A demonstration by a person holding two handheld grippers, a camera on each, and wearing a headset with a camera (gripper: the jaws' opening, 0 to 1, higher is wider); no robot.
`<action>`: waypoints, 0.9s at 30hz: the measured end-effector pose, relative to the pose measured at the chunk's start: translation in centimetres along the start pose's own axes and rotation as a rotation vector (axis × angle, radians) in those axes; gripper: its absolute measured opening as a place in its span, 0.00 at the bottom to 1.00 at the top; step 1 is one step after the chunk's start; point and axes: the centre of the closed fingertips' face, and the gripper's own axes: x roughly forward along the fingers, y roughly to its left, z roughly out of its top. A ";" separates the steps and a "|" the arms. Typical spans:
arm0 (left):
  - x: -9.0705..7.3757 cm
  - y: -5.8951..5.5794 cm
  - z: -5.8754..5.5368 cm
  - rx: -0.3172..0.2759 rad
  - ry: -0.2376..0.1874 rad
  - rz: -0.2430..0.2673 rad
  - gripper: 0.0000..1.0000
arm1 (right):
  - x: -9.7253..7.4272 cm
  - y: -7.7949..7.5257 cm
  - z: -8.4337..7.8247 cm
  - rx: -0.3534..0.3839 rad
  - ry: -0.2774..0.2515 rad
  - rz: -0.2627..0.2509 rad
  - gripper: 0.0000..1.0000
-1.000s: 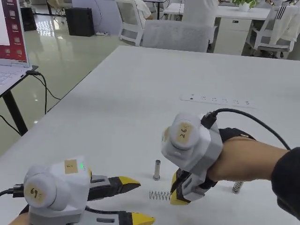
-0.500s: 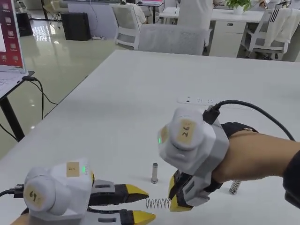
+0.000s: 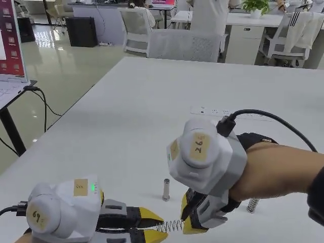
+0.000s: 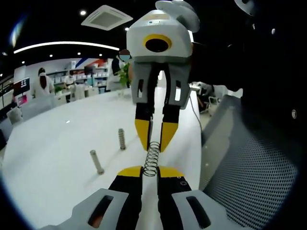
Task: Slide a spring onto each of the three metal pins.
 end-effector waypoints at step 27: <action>0.0 0.1 0.2 0.003 -0.007 0.003 0.02 | -2.4 -0.2 4.8 -0.069 -0.117 -0.062 0.08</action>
